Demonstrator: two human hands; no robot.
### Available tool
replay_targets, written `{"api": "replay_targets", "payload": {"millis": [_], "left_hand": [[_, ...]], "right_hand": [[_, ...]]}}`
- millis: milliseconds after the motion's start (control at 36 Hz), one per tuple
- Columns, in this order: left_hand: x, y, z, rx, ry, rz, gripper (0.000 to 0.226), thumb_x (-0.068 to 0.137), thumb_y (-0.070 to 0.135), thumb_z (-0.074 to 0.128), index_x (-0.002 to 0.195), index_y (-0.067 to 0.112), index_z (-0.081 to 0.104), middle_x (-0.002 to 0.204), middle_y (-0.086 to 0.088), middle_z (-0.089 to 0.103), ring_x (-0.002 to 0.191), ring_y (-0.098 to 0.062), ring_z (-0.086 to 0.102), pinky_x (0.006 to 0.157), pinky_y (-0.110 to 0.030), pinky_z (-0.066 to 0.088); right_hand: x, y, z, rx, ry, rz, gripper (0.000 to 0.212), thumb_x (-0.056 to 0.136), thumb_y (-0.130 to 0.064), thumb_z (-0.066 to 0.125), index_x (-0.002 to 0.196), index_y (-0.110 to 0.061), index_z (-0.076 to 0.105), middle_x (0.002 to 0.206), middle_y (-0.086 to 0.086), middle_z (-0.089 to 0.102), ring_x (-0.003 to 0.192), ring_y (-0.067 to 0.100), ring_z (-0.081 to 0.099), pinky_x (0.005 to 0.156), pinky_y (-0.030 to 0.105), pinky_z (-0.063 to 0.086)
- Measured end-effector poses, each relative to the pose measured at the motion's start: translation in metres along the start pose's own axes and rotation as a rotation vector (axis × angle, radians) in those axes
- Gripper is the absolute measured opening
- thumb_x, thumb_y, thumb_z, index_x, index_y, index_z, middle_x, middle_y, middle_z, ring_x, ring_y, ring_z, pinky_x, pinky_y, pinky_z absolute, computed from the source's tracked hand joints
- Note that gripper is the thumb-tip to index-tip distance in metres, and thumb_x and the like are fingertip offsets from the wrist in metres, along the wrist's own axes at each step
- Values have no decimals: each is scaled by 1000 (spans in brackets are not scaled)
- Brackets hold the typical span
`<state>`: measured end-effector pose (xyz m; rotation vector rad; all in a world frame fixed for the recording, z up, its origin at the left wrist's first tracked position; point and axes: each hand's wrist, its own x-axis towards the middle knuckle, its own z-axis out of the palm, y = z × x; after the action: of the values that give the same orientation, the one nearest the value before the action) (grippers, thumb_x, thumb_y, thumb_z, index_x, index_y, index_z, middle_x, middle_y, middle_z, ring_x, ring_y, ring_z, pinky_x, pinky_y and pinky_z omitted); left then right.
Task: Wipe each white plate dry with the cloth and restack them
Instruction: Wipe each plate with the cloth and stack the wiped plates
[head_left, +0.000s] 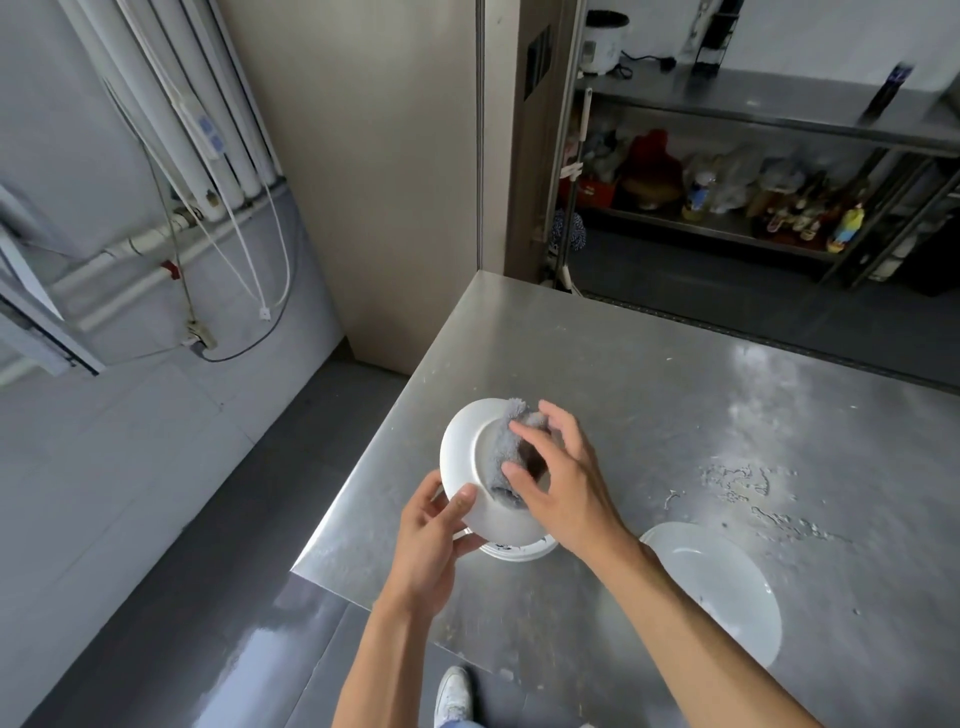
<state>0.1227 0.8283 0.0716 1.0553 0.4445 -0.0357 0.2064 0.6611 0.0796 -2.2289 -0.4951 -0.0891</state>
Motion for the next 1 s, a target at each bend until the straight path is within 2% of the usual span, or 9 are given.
{"api": "replay_targets", "payload": {"millis": [56,111,194,278,361,472,611,778,1000], "left_hand": [[-1,1,-1,-2,-15,-3,33,91,29,74,123,22,71,123,-17,74,105,-35,75,77,-38,62],[-2,1,-2,-7,-24,-3,32,92,28,74,124,23,71,122,-17,74,104,-34,75,76,-37,61],[-2,0,-3,-17,-11,-1,32,94,27,73,125,21,71,123,-17,74,105,-36,74,77,-38,62],[0,-1,-3,-36,18,-2,28,94,26,75,122,20,72,122,-19,74,105,-36,75,76,-38,62],[2,-3,-6,-60,42,-4,24,96,24,73,120,20,73,121,-19,74,101,-35,76,74,-36,61],[5,-6,-13,-75,72,-5,19,98,18,71,116,23,75,120,-18,75,97,-31,77,72,-35,62],[7,-4,-16,-67,79,-5,29,87,27,75,116,23,75,118,-15,76,93,-28,77,73,-36,62],[6,-2,-13,-7,0,-13,31,89,28,75,121,26,74,117,-13,76,97,-31,76,76,-38,62],[5,6,-4,69,-11,52,31,95,28,73,126,27,72,119,-13,76,104,-35,75,77,-41,63]], "right_hand": [[1,0,-3,-30,-60,-16,48,91,-43,69,137,-31,60,165,-7,17,149,10,18,120,25,18],[3,-1,-6,13,-152,-12,49,92,-45,69,138,-33,58,166,-12,16,152,7,14,122,27,17],[4,-6,-8,43,-215,-20,51,91,-44,70,139,-32,58,162,-12,29,149,-1,22,120,24,26],[1,-10,-1,11,-219,-99,52,90,-35,73,139,-23,60,157,-6,42,147,0,29,119,24,28],[-5,-13,1,-32,-265,-148,50,91,-35,72,139,-25,61,153,-9,47,143,1,37,118,20,29],[-10,-10,-1,-74,-243,-126,41,89,-28,74,130,-20,68,142,-5,59,130,8,54,112,22,39],[-5,-4,-3,-103,-155,17,33,89,-18,74,121,-7,71,131,2,66,117,20,64,103,26,46],[11,-6,0,-134,-57,99,32,95,-17,67,125,-8,68,136,2,62,120,22,60,103,25,43],[17,-19,7,-63,-59,-11,32,92,-12,71,124,-10,70,132,-1,65,115,18,63,101,23,45]]}}
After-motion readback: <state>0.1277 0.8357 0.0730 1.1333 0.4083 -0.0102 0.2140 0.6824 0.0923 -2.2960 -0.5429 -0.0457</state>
